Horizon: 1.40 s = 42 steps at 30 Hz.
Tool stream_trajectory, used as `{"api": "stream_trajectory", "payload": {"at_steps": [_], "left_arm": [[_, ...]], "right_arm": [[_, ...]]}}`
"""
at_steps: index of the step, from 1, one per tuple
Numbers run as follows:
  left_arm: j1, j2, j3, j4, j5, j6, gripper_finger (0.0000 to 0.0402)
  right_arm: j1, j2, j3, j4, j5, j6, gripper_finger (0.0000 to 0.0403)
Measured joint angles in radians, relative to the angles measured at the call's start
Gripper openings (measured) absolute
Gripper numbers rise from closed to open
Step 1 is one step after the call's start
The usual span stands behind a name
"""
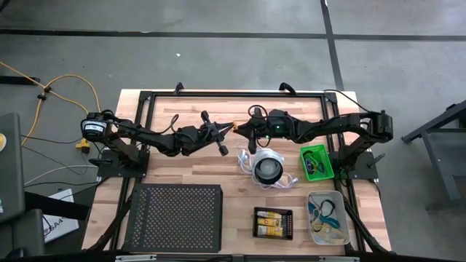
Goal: Pick & Place Office Desk Supplies
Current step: Put the orange spring keychain into the green bin
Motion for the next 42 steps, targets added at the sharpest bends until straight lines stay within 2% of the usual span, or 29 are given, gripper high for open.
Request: {"api": "stream_trajectory", "payload": {"at_steps": [10, 19, 25, 29, 34, 38, 42], "left_arm": [[0.000, 0.000, 0.000, -0.022, 0.000, 0.005, 0.0012], [0.000, 0.000, 0.000, -0.029, 0.000, 0.005, 0.0076], [0.000, 0.000, 0.000, -0.029, 0.000, 0.005, 0.0088], [0.000, 0.000, -0.001, -0.030, 0.001, 0.006, 0.0088], [0.000, 0.000, -0.001, -0.030, 0.003, 0.006, 0.0088], [0.000, 0.000, -0.001, -0.030, 0.002, 0.006, 0.0088], [0.000, 0.000, -0.001, -0.030, 0.002, 0.006, 0.0088]], "right_arm": [[0.012, -0.004, 0.000, -0.004, 0.008, 0.000, 0.0022], [0.012, -0.005, 0.000, -0.005, 0.006, 0.000, 0.0022], [0.012, -0.005, 0.000, -0.007, 0.012, 0.000, 0.0023], [0.014, -0.028, 0.000, -0.074, 0.089, 0.000, 0.0023], [0.023, -0.100, 0.000, -0.234, 0.258, 0.001, 0.0023], [0.040, -0.190, 0.000, -0.409, 0.394, 0.032, 0.0023], [0.058, -0.301, 0.000, -0.636, 0.447, 0.133, 0.0023]]}}
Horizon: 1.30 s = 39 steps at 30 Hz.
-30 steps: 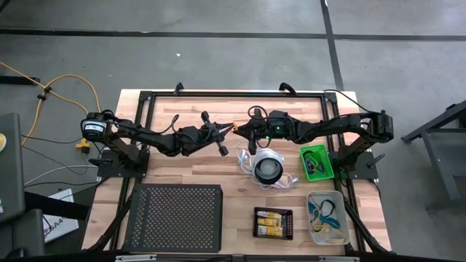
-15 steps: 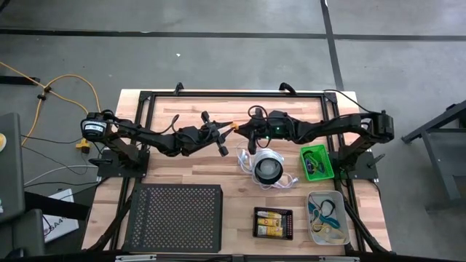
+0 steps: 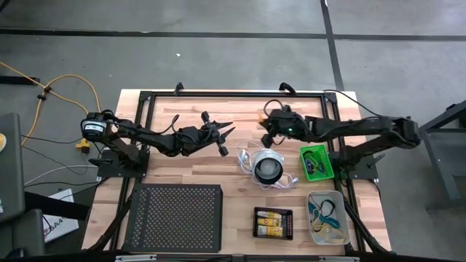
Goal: Pick & Place Office Desk Supplies
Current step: Put the orange spring keychain into the green bin
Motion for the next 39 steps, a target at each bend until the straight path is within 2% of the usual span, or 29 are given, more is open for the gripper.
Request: {"api": "stream_trajectory", "payload": {"at_steps": [11, 18, 26, 33, 39], "left_arm": [[0.000, 0.000, 0.000, 0.000, -0.001, 0.000, 0.0088], [0.000, 0.000, 0.000, 0.000, -0.002, -0.001, 0.0088], [0.000, 0.000, 0.000, 0.000, -0.002, -0.001, 0.0088], [0.000, 0.000, 0.000, -0.001, -0.002, -0.001, 0.0088], [0.000, 0.000, 0.000, -0.004, -0.002, -0.001, 0.0088]], "right_arm": [[0.040, -0.274, 0.000, -0.680, -0.008, 0.384, 0.0023], [0.040, -0.364, 0.000, -0.990, -0.141, 0.607, 0.0023], [0.045, -0.346, 0.000, -1.184, -0.323, 0.779, 0.0023], [0.149, -0.305, 0.000, -1.219, -0.452, 0.925, 0.0023], [0.246, -0.251, 0.000, -1.245, -0.472, 1.007, 0.0023]]}}
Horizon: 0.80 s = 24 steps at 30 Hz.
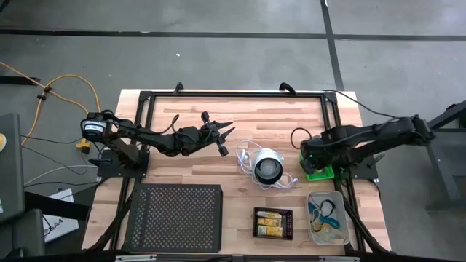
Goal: Pick & Place Office Desk Supplies
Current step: Put the orange spring keychain into the green bin, then put the gray bin on the shelf
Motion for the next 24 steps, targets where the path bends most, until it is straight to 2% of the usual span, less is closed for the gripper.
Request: {"api": "stream_trajectory", "payload": {"at_steps": [7, 11, 20, 24], "left_arm": [[0.000, 0.000, 0.000, 0.000, 0.000, 0.000, 0.0088], [0.000, 0.000, 0.000, 0.000, 0.000, 0.000, 0.0088], [0.000, 0.000, 0.000, 0.000, 0.000, 0.000, 0.0088], [0.000, 0.000, 0.000, 0.000, 0.000, 0.000, 0.0088]], "right_arm": [[0.028, 0.058, 0.000, -0.023, 0.004, 0.002, 0.0023], [0.028, 0.078, 0.000, -0.024, 0.046, -0.005, 0.0029], [0.027, 0.087, 0.000, -0.025, 0.049, -0.029, 0.0096], [0.027, 0.087, 0.000, -0.025, 0.049, -0.044, 0.0114]]}}
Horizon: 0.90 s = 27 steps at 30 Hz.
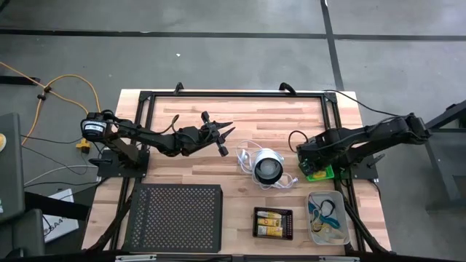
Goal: Pick & Place Office Desk Supplies
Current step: Put the gray bin on the shelf
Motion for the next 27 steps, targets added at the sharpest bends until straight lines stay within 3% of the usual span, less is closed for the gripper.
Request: {"api": "stream_trajectory", "payload": {"at_steps": [12, 27], "left_arm": [[0.000, 0.000, 0.000, 0.000, 0.000, -0.054, 0.0088], [0.004, -0.094, 0.000, -0.179, 0.002, -0.113, 0.0088]], "right_arm": [[-0.030, -0.004, 0.000, 0.043, 0.101, -0.064, 0.0118], [-0.405, -0.009, 0.000, 0.181, 0.076, -0.513, 0.0118]]}}
